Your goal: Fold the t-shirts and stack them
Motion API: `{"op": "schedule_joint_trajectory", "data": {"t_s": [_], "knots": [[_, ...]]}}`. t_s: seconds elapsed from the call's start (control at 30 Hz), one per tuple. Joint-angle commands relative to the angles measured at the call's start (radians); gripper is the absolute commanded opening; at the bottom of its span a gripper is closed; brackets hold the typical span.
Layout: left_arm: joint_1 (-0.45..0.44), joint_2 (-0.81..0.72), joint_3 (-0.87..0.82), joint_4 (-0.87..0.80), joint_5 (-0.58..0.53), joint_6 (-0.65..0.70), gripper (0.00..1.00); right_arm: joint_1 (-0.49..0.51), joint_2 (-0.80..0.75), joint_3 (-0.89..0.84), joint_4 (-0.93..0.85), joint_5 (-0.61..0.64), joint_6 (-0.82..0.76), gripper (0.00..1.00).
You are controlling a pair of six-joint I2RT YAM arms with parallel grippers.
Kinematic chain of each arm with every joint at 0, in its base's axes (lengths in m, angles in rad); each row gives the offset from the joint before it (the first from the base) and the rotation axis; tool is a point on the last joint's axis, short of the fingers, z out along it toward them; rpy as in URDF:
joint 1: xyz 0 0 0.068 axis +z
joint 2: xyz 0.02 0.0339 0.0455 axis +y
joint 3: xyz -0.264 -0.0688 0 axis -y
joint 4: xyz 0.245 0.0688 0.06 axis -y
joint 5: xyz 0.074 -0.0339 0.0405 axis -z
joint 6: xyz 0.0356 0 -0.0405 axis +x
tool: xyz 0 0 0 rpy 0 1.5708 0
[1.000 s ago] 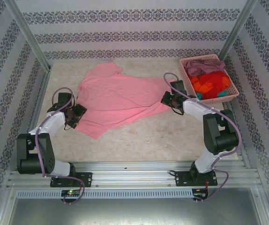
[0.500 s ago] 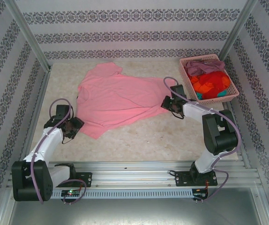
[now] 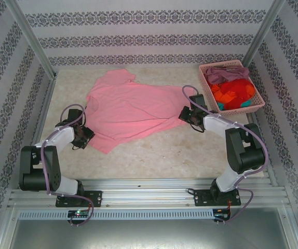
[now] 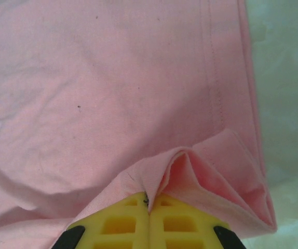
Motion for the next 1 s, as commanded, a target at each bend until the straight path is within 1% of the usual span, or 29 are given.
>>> {"op": "schedule_joint_trajectory", "data": {"t_s": [0.0,0.1,0.3,0.37,0.43,0.5,0.53,0.57,0.6,0.83,0.97], "knots": [[-0.007,0.035,0.039,-0.009,-0.027,0.011,0.43,0.009,-0.024,-0.019,0.004,0.009,0.007,0.0],[-0.006,0.082,0.068,-0.051,-0.052,0.032,0.43,0.009,-0.017,-0.015,0.008,0.006,0.01,0.0],[-0.006,0.16,0.079,-0.069,-0.059,0.046,0.36,0.007,0.0,-0.005,0.02,-0.007,0.01,0.0],[-0.006,0.174,0.081,-0.082,-0.056,0.041,0.3,0.004,0.003,-0.003,0.021,-0.009,0.01,0.0],[-0.006,0.18,0.077,-0.09,-0.046,0.041,0.21,0.0,0.003,-0.004,0.024,-0.012,0.01,0.0],[-0.006,0.174,0.063,-0.094,-0.039,0.04,0.09,-0.003,0.002,-0.007,0.028,-0.015,0.01,0.0],[-0.006,0.165,0.057,-0.1,-0.039,0.038,0.05,-0.004,0.001,-0.007,0.029,-0.015,0.01,0.0],[-0.006,0.148,0.049,-0.104,-0.041,0.033,0.01,-0.006,-0.001,-0.009,0.029,-0.015,0.011,0.0],[-0.006,0.125,0.039,-0.109,-0.04,0.027,0.0,-0.006,-0.005,-0.011,0.028,-0.017,0.011,0.0],[-0.007,-0.112,-0.018,-0.225,-0.046,0.0,0.0,0.0,-0.097,-0.074,0.007,0.0,0.017,0.0],[-0.007,-0.227,-0.056,-0.32,-0.044,-0.009,0.0,0.032,-0.184,-0.139,-0.046,0.043,0.032,0.0]]}}
